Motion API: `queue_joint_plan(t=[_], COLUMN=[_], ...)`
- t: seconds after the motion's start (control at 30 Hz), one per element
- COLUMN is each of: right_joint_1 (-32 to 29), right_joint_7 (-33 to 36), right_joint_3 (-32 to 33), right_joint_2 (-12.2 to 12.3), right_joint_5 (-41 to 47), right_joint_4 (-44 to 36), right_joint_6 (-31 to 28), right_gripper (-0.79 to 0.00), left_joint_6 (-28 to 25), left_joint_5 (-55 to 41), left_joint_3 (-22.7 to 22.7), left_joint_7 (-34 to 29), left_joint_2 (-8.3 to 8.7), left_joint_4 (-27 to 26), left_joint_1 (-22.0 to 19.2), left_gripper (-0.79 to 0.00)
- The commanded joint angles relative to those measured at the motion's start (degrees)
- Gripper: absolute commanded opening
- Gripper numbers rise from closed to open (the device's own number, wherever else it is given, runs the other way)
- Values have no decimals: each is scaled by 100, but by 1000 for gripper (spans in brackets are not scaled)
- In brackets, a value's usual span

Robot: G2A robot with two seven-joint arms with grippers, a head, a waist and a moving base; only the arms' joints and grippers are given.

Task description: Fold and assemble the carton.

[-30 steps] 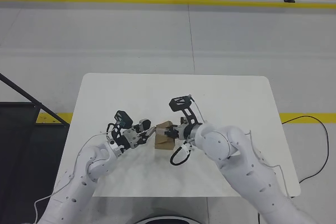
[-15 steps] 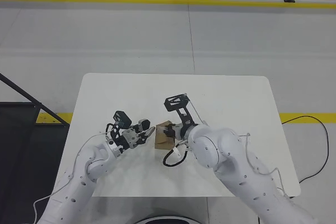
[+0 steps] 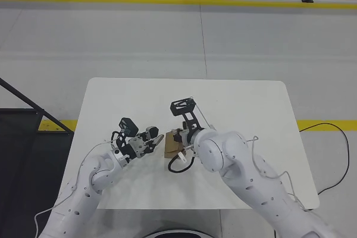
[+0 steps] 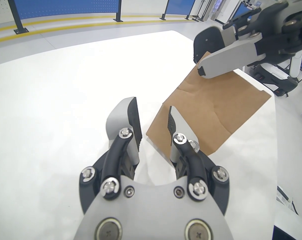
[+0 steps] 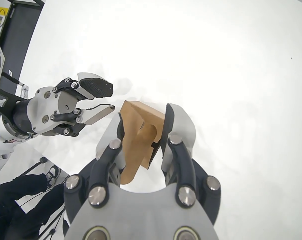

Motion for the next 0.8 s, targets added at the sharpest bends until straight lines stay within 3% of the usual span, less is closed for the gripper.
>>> queue_joint_plan(t=[0.0,0.23,0.37,0.6,0.77], right_joint_1=[-25,-87,-95,-99,-79], right_joint_7=[2,40,59,120,154], right_joint_3=[1,33,38,45,37], right_joint_2=[-8,-47,-76,-130,-175], right_joint_5=[-36,-154,-193,-257,-285], right_joint_4=[-7,17,39,75,132], right_joint_6=[-2,-20,-45,-81,-112], right_gripper=[-499,-597,-628,-616,-686], left_joint_6=[9,38,29,13,16], left_joint_5=[-2,-2,-1,-8,0], left_joint_3=[1,-1,2,6,4], left_joint_7=[-5,-24,-30,-22,11], left_joint_2=[0,3,6,8,10], left_joint_4=[-4,-27,-37,-28,-23], left_joint_1=[0,7,10,6,13], left_gripper=[-453,-446,-446,-443,-443])
